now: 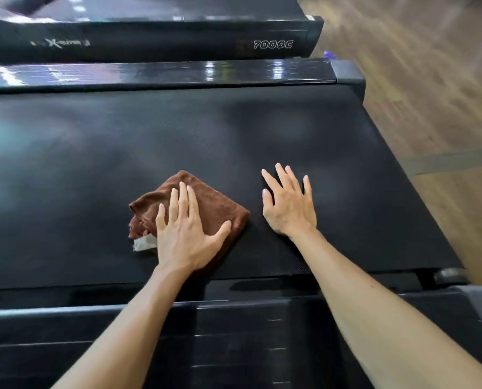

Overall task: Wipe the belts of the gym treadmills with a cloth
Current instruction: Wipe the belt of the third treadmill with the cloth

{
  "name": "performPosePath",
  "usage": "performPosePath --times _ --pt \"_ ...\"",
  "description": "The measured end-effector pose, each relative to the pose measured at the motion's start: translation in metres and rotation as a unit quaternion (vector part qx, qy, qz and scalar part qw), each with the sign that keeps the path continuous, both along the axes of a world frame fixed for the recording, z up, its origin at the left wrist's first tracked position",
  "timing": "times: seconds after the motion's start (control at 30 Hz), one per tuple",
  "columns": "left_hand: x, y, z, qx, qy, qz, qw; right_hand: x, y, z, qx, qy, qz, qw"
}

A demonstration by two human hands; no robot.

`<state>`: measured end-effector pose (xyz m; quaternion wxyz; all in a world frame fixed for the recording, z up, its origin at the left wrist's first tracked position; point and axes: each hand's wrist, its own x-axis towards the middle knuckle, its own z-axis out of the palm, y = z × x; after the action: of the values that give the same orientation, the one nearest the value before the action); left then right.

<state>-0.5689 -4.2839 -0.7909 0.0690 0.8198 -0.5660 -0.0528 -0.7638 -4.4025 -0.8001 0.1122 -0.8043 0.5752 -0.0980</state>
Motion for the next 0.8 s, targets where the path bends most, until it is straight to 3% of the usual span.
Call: performPosePath --times 0.13,0.23,0.37,0.53,0.67,0.8 --pt "0.023 0.010 0.020 0.006 0.075 -0.035 0.997 0.002 -0.012 0.020 0.075 -0.002 0.002 0.997" --pt "0.044 0.011 0.035 -0.047 0.038 0.012 0.998 0.019 -0.003 0.037 0.084 -0.021 0.017 0.996" --pt "0.065 0.007 0.046 -0.005 0.058 0.132 0.990 0.057 0.040 0.047 0.063 -0.109 0.170 0.978" --pt "0.091 -0.011 0.052 0.081 0.097 0.166 0.978 0.103 0.065 0.032 0.046 -0.097 0.268 0.957" --pt "0.107 -0.020 0.069 0.161 0.171 0.129 0.964 0.125 0.072 0.023 0.055 -0.067 0.253 0.963" --pt "0.100 -0.024 0.090 0.149 0.227 0.064 0.960 0.125 0.079 0.014 0.028 -0.083 0.226 0.970"
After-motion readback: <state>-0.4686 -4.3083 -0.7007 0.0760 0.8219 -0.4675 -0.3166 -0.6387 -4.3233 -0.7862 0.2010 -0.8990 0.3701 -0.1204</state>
